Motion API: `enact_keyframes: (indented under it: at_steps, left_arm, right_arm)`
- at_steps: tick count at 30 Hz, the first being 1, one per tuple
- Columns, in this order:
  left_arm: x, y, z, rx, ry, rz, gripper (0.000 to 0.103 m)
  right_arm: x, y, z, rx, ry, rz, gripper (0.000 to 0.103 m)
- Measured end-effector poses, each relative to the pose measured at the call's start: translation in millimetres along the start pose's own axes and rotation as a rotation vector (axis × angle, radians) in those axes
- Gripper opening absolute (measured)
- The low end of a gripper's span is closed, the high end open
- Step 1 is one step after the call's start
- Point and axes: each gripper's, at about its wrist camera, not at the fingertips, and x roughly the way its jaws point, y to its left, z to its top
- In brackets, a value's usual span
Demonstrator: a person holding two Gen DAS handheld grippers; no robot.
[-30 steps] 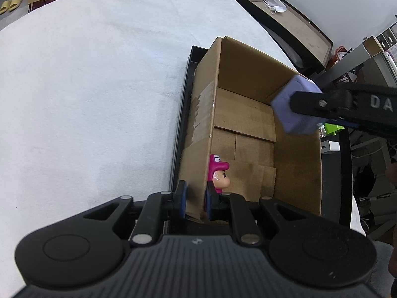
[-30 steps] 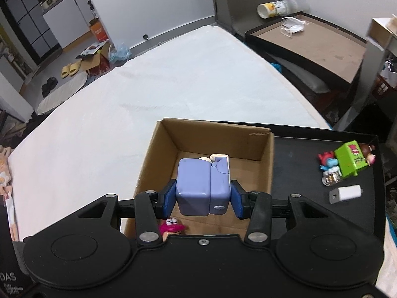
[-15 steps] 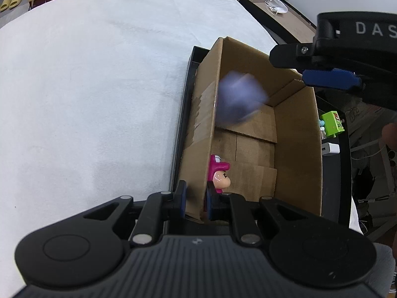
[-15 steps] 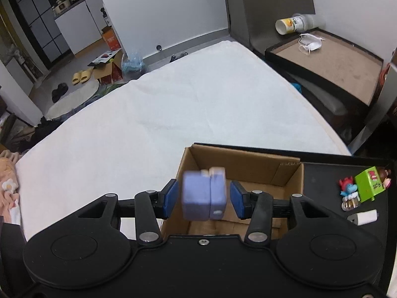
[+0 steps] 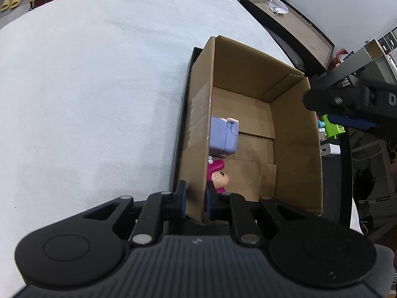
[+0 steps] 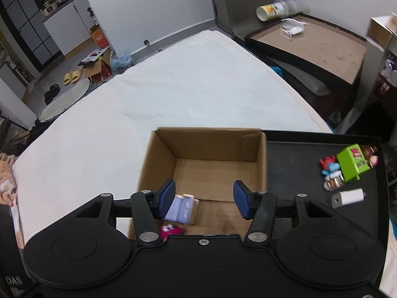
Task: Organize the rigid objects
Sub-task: 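Move the right gripper back to the white plug-shaped block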
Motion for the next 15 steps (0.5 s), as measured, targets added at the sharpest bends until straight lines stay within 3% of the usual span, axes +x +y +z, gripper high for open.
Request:
enact_keyframes:
  at_steps: [2,15]
  left_arm:
    - [-1,-1,-1,0.004,-0.003,0.005,0.014]
    - [-3,-4,-3,0.015,-0.005,0.03,0.014]
  right_arm:
    - [-4,-7,-3,0.009,-0.007,-0.008,0.059]
    - [-19,-73,-16,0.057,-0.001,-0.069,0.059]
